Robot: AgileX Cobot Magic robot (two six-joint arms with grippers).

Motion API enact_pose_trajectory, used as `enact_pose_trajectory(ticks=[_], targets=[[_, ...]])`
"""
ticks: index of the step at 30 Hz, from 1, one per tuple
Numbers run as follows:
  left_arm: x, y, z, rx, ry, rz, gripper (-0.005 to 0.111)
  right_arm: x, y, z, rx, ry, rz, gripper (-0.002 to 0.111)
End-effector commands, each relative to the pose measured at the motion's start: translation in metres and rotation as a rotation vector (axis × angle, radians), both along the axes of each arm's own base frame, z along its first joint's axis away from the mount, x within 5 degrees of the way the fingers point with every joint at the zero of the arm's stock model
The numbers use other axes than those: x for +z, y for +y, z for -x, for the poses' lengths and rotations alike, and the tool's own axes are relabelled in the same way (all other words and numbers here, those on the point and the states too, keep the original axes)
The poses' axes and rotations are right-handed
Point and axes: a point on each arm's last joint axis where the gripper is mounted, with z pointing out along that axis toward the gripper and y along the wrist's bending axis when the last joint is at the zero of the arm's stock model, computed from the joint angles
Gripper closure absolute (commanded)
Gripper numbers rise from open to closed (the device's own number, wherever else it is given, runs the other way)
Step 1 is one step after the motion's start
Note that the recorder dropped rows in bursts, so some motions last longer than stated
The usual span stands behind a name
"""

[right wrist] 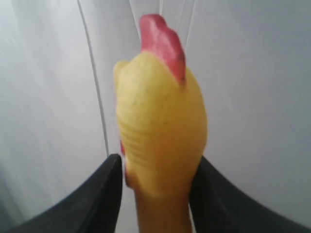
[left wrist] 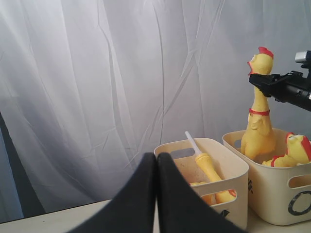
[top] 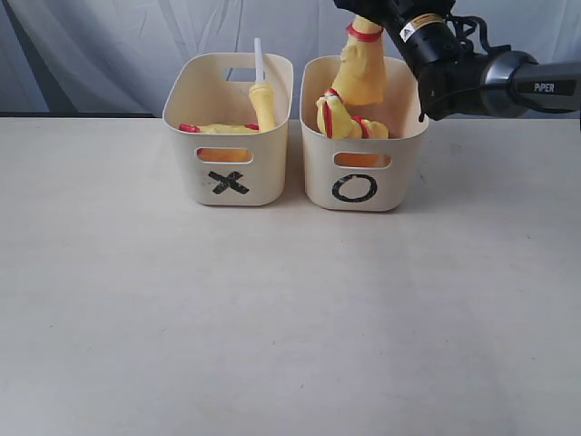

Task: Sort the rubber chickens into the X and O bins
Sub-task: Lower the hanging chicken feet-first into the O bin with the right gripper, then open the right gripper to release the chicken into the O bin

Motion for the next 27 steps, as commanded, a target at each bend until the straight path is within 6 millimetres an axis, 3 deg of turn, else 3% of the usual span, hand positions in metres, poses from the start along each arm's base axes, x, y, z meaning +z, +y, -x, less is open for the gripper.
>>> enact_pose_trajectory(ticks=[1,10,17,23,27], targets=[[-0.001,0.001,0.001,0.006,0.001,0.011,0.107,0.009,-0.001,0.0,-0.002,-0.035,-0.002,0.066],[-0.001,0.001,0.001,0.006,0.001,0.011,0.107,0.008,0.0,0.0,0.003,0.046,0.043,0.066],[0.0,0.0,0.001,0.0,-0.002,0.009,0.107,0.023,-0.001,0.004,0.004,0.081,0.069,0.066],[0.0,0.0,0.001,0.0,-0.003,0.006,0.107,0.02,0.002,0.005,0.025,0.118,0.15,0.042],[0.0,0.0,0.001,0.0,-0.004,0.005,0.107,0.017,0.001,0.005,0.02,0.166,0.166,0.041]])
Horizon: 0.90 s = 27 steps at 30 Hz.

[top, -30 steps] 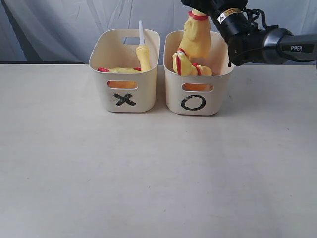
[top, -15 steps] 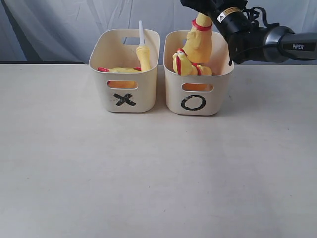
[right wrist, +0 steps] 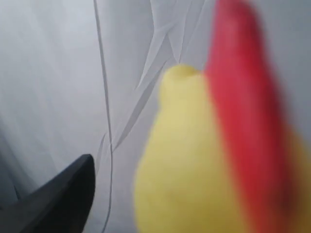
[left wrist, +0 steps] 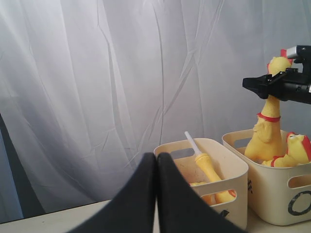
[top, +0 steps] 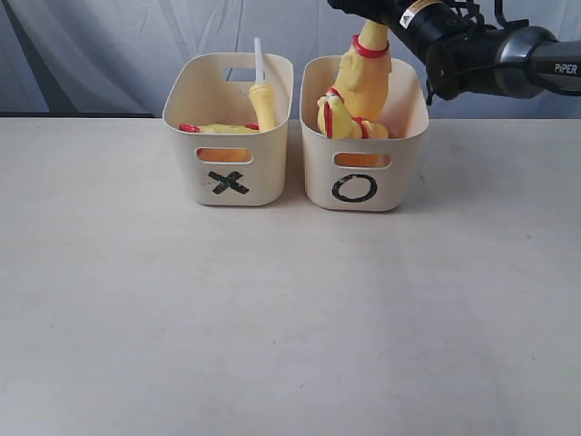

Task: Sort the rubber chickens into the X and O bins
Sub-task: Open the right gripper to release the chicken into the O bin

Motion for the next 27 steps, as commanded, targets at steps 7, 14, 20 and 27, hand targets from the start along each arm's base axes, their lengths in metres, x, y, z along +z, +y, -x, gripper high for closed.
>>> enact_pose_trajectory(ticks=[7,14,20,27], targets=[[0.0,0.0,0.001,0.001,-0.005,-0.002,0.107,0.008,-0.002,0.003,-0.001,0.054,0.07,0.041],[0.0,-0.001,0.002,-0.018,-0.015,-0.005,0.107,0.02,-0.005,0.008,-0.017,0.117,0.118,0.041],[0.0,-0.001,0.002,-0.018,-0.015,-0.005,0.107,0.026,-0.007,0.012,-0.026,0.164,0.168,0.041],[0.0,-0.001,0.002,-0.016,-0.017,-0.013,0.107,0.034,-0.01,0.017,-0.041,0.208,0.231,0.041]])
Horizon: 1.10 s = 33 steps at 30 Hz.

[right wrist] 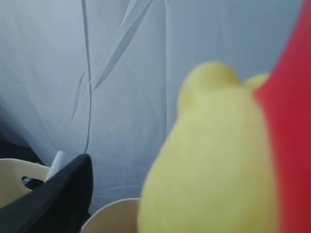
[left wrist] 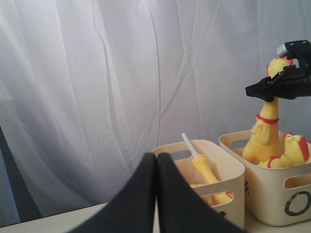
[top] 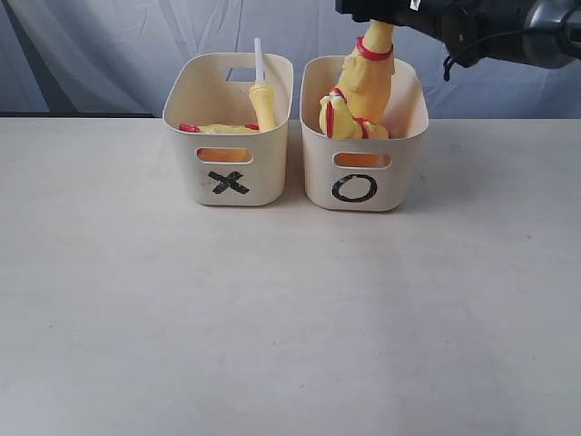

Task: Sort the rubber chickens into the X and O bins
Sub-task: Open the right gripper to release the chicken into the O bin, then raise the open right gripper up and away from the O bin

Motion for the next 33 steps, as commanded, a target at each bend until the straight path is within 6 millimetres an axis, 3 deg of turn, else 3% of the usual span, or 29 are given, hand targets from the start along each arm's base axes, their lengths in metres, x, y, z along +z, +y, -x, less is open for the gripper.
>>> enact_pose_trajectory(ticks=[1,11,33], targets=[[0.0,0.0,0.001,-0.004,-0.011,-0.011,0.107,0.013,-0.004,0.004,-0.004,-0.002,0.051,0.041],[0.0,0.0,0.001,-0.004,-0.011,-0.011,0.107,0.038,-0.01,0.018,-0.026,0.049,0.105,0.041],[0.0,0.0,0.001,-0.002,-0.014,-0.022,0.107,0.048,-0.018,0.028,-0.043,0.102,0.231,0.041]])
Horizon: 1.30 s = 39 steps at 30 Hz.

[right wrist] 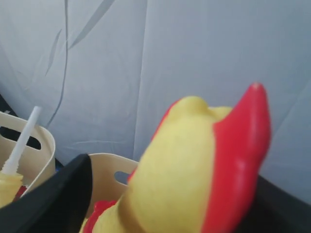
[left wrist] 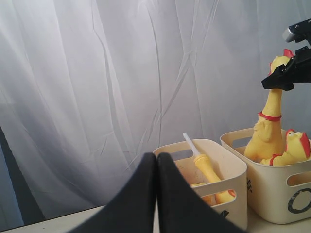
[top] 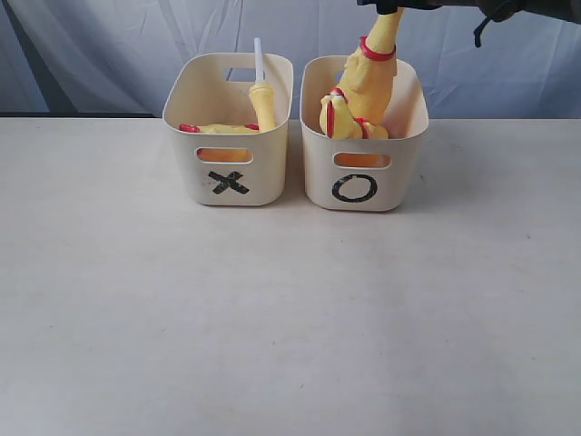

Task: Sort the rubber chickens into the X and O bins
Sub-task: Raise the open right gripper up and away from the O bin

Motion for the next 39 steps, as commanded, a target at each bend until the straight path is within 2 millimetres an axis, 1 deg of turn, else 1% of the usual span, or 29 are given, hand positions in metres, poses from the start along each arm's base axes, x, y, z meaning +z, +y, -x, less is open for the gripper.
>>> enact_pose_trajectory(ticks=[1,11,13,18,20,22,30,37,39], targets=[[0.0,0.0,0.001,-0.003,-0.006,0.001,0.107,0.011,-0.004,0.004,0.0,-0.024,0.043,0.041],[0.0,0.0,0.001,-0.003,-0.006,0.001,0.107,0.025,-0.009,0.011,-0.007,-0.03,0.1,0.041],[0.0,0.0,0.001,-0.003,-0.006,0.001,0.107,0.027,-0.014,0.011,-0.021,-0.028,0.104,0.041],[0.0,0.0,0.001,-0.003,-0.006,0.001,0.107,0.032,-0.046,0.01,-0.108,0.007,0.097,0.041],[0.0,0.0,0.001,-0.001,-0.009,-0.008,0.107,0.033,-0.056,0.01,-0.14,0.022,0.069,0.041],[0.0,0.0,0.001,-0.001,-0.009,-0.01,0.107,0.036,-0.061,0.011,-0.155,0.024,0.042,0.041],[0.0,0.0,0.001,-0.001,-0.01,-0.012,0.107,0.039,-0.061,0.011,-0.154,0.009,-0.004,0.041],[0.0,0.0,0.001,-0.001,-0.01,-0.012,0.107,0.038,-0.059,0.011,-0.151,0.013,-0.008,0.041],[0.0,0.0,0.001,-0.001,-0.01,-0.012,0.107,0.041,-0.057,0.014,-0.147,0.01,-0.019,0.041]])
